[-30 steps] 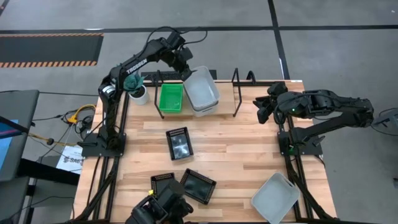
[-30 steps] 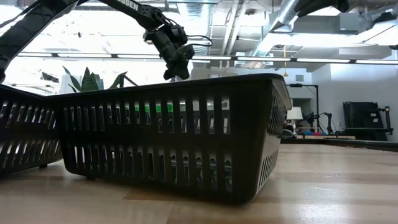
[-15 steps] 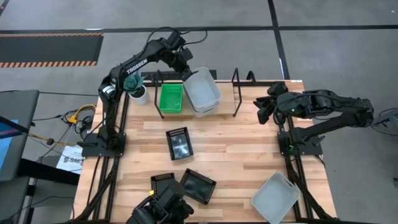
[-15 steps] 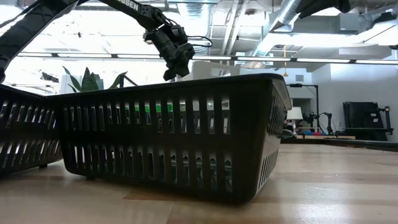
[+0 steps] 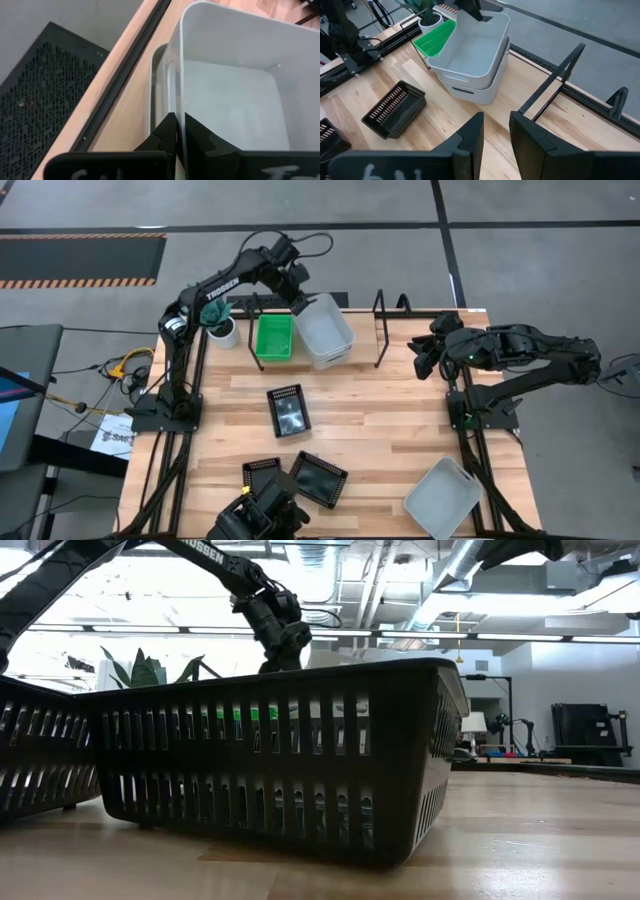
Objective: Stack baskets on shelf by color
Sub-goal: Stack the top gray bin on top of the gray bin on the shelf
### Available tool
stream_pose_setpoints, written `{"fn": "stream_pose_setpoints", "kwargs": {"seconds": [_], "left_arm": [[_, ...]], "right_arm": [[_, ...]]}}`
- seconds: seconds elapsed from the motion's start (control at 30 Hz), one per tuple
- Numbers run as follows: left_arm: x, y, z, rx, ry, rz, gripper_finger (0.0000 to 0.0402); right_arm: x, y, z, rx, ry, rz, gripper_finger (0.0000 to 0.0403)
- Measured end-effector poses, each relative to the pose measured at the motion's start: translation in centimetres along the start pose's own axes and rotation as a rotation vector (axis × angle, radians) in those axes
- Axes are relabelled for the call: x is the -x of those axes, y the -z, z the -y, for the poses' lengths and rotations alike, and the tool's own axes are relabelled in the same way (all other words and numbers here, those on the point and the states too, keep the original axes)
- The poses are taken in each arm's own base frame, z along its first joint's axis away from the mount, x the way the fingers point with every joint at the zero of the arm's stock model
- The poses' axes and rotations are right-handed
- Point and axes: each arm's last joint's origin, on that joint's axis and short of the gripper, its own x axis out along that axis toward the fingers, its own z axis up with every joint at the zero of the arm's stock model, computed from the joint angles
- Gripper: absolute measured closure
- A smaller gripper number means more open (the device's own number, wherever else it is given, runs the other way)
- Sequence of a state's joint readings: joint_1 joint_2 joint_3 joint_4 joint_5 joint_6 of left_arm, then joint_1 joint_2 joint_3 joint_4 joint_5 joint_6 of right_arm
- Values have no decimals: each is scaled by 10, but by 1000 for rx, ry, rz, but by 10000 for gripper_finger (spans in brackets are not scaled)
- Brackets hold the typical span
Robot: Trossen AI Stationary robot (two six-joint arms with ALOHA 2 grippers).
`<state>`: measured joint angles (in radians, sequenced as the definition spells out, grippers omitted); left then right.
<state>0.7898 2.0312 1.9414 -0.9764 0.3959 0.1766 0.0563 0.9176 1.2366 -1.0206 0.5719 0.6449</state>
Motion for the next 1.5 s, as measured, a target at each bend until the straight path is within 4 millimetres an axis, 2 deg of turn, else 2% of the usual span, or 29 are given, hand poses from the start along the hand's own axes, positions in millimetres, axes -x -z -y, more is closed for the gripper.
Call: {"fn": "stream_pose_setpoints", "kwargs": {"seconds": [0.3,0.4,0.73,0.83,0.93,1.0,1.07,1.17,1.27,1.37,1.5], "left_arm": [[-3,0,-2,1,-41,10,390],[-3,0,-2,-10,-39,12,361],[-3,-4,1,7,-13,36,224],[5,-9,3,10,-16,58,195],[20,-21,11,2,16,113,187],[29,-32,23,-22,32,166,198],[32,-41,45,-63,43,206,226],[18,-46,86,-164,56,213,299],[-2,-41,131,-241,27,187,379],[-17,-32,170,-276,-75,155,386],[-25,-22,205,-332,-188,148,366]], "right_arm": [[0,1,1,10,10,-13,285],[0,1,1,10,10,-13,285],[0,1,1,20,10,-13,285],[0,1,1,29,10,-13,285],[0,1,1,29,9,-14,285],[0,2,1,29,7,-15,285],[0,2,1,29,1,-20,285],[0,2,1,28,-10,-28,285],[0,2,0,30,-15,-30,285],[1,3,-1,34,-30,-39,285],[2,4,-3,42,-54,-51,285]]}}
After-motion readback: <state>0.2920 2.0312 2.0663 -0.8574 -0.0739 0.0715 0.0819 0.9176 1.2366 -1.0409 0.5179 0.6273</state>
